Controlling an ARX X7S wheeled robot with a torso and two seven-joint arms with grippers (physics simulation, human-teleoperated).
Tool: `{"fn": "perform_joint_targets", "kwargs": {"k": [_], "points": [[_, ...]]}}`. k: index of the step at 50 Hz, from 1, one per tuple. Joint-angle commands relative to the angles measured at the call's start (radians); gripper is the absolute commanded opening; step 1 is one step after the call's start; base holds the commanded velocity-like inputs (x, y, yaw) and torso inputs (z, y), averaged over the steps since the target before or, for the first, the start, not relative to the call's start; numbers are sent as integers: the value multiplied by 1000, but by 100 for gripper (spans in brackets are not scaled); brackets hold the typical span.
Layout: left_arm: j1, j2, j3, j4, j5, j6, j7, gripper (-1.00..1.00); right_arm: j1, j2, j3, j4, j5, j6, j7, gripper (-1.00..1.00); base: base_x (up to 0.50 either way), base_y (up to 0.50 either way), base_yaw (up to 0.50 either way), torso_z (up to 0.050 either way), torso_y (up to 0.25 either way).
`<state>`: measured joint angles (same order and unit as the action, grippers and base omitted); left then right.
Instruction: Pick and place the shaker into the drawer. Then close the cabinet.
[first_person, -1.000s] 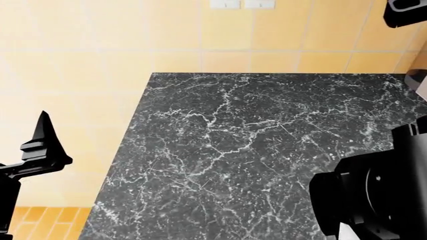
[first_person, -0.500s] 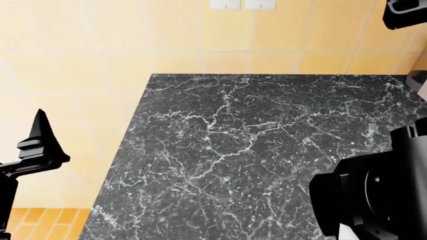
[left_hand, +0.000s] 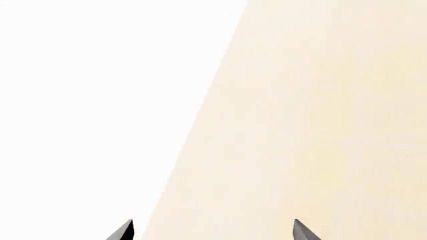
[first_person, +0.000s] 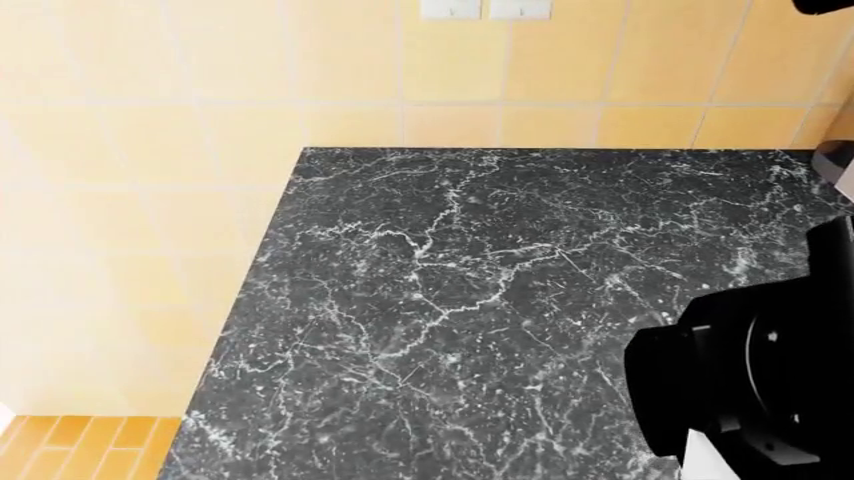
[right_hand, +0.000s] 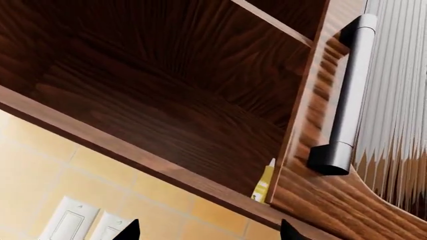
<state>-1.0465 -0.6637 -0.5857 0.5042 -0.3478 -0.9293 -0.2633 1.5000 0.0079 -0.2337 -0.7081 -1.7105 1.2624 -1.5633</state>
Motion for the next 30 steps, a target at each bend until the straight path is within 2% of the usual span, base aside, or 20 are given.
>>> {"fn": "perform_joint_targets", "kwargs": {"k": [1,5,10,14,19,25,30], "points": [[-503,-146,160,-144,-29,-52,-104,100,10,-8,1,21,-10,-6,-7,100,0,0,0,0,0],[-799,-111,314,-236,-59,-20,-98,100,4,-8,0,17,-13,-3,-7,100,0,0,0,0,0],[-1140,13,483,-399,-97,41,-25,100,1,-8,-3,15,-14,6,-7,100,0,0,0,0,0],[-1307,139,543,-600,-144,82,54,100,-8,-8,-6,6,-18,17,-7,100,0,0,0,0,0],[-1310,231,555,-677,-383,81,74,100,-25,-8,1,-9,-23,20,-7,100,0,0,0,0,0],[-1310,330,560,-797,-767,-20,7,100,-43,-8,20,-31,-29,15,-7,100,0,0,0,0,0],[-1310,412,568,-886,-873,-86,55,100,-64,-8,64,-63,-31,-15,-7,100,0,0,0,0,0]]}}
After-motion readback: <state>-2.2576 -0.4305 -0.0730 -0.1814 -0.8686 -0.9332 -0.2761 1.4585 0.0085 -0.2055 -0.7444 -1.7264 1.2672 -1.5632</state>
